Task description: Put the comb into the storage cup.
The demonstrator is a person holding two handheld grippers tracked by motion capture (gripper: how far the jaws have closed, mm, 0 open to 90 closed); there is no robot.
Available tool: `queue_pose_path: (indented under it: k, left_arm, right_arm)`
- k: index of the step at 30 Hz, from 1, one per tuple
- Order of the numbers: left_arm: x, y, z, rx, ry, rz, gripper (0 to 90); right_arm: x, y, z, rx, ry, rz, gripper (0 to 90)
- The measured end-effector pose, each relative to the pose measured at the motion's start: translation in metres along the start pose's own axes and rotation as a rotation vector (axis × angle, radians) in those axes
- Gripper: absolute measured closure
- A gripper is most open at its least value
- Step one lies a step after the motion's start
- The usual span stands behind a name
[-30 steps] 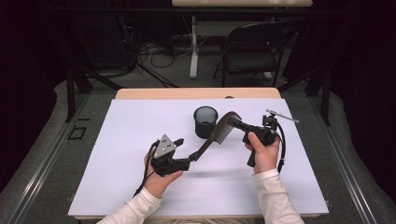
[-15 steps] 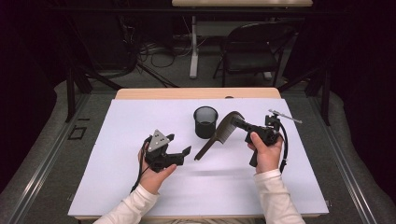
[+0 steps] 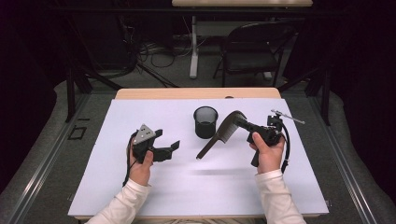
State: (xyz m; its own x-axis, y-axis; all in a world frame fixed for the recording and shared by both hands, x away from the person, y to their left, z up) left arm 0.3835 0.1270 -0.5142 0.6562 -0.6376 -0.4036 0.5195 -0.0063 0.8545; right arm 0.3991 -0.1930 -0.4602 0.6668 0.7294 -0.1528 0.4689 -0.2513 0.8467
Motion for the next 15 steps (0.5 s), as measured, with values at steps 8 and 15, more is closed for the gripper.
queue_pose_path:
  k: [8,15]
  left_arm:
    - [-0.007,0.002,-0.017,0.035,-0.006,0.003,16.2]
    - [-0.010,0.003,-0.028,0.042,-0.001,0.011,16.2]
  right_arm:
    - [-0.003,0.001,0.000,-0.013,-0.008,0.011,87.6]
    - [-0.005,0.002,0.001,-0.022,-0.011,0.013,87.6]
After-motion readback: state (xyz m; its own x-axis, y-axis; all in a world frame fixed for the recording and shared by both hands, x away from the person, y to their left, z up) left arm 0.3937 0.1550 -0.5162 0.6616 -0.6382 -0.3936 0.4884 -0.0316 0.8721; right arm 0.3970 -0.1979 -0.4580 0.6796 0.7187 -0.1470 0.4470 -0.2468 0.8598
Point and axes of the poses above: each handheld gripper's, and its own axes: x roughly forward along the jaws, y roughly out of its top, z roughly to its right, the point moved 5 cm from there along x, roughly forward along the jaws, and after that the axes turned 13 degrees about -x, right-handed, at the moved point
